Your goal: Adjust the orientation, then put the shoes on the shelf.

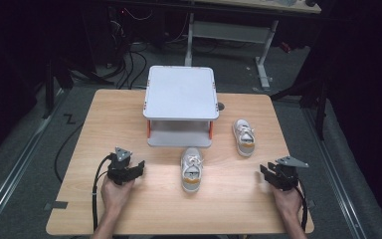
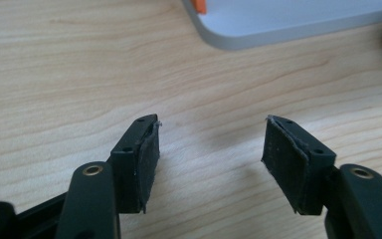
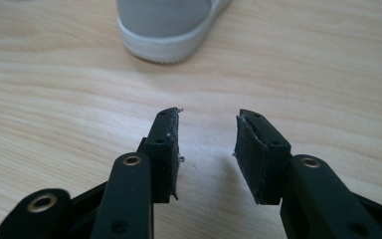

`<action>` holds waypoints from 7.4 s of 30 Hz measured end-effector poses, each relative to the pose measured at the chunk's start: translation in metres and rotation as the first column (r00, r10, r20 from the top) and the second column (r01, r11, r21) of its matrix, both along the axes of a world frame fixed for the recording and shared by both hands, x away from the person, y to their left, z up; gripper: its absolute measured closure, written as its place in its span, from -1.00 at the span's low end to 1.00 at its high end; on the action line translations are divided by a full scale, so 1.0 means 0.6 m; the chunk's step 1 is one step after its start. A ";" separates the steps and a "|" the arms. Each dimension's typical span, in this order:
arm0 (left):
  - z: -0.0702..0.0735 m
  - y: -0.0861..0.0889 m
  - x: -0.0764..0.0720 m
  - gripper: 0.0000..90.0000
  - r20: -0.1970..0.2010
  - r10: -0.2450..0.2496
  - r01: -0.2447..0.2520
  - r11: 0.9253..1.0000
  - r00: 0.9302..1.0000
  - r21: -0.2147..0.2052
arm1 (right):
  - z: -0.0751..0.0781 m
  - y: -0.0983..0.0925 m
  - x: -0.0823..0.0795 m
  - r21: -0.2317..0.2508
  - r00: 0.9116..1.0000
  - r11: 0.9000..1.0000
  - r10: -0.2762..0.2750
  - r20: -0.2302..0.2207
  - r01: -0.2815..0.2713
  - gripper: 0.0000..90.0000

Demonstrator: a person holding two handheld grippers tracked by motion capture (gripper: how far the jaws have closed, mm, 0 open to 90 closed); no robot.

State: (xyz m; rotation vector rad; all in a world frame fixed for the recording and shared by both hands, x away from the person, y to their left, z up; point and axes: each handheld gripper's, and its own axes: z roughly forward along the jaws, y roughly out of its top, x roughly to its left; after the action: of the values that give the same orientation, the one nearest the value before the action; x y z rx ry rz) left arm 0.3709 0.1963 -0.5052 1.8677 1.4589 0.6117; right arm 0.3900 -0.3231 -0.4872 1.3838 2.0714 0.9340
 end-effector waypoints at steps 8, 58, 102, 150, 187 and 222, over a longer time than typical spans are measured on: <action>-0.002 -0.005 -0.003 -0.12 0.010 0.007 -0.008 0.999 1.000 0.037 | 0.046 0.020 0.013 0.023 0.998 0.998 0.065 0.016 -0.066 0.36; -0.002 -0.004 -0.002 -0.21 0.006 -0.004 0.004 1.000 1.000 0.023 | 0.094 0.124 0.154 -0.103 0.963 0.971 0.192 -0.190 -0.214 0.81; -0.002 -0.003 -0.002 -0.21 0.004 -0.005 0.005 1.000 1.000 0.024 | 0.073 0.277 -0.031 -0.101 0.897 0.907 0.381 -0.223 -0.410 0.78; -0.002 -0.006 -0.002 -0.23 0.005 -0.003 0.003 0.999 1.000 0.033 | 0.091 0.190 -0.034 0.125 0.947 0.939 0.322 -0.003 -0.319 0.14; 0.030 -0.051 -0.017 -0.29 -0.074 -0.037 0.040 0.999 0.997 0.035 | -0.023 0.061 0.061 -0.014 0.999 1.000 -0.027 -0.031 0.027 -0.15; 0.119 -0.279 -0.019 0.00 -0.193 -0.340 0.296 0.929 0.920 -0.223 | -0.023 0.059 0.057 -0.013 0.999 0.999 -0.043 -0.032 0.043 -0.16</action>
State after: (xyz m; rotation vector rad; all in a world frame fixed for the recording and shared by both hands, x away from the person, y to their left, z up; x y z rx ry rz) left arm 0.3593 0.0289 -0.4340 2.0124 1.2579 0.0972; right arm 0.4241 -0.2880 -0.5011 1.4402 2.0586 0.8859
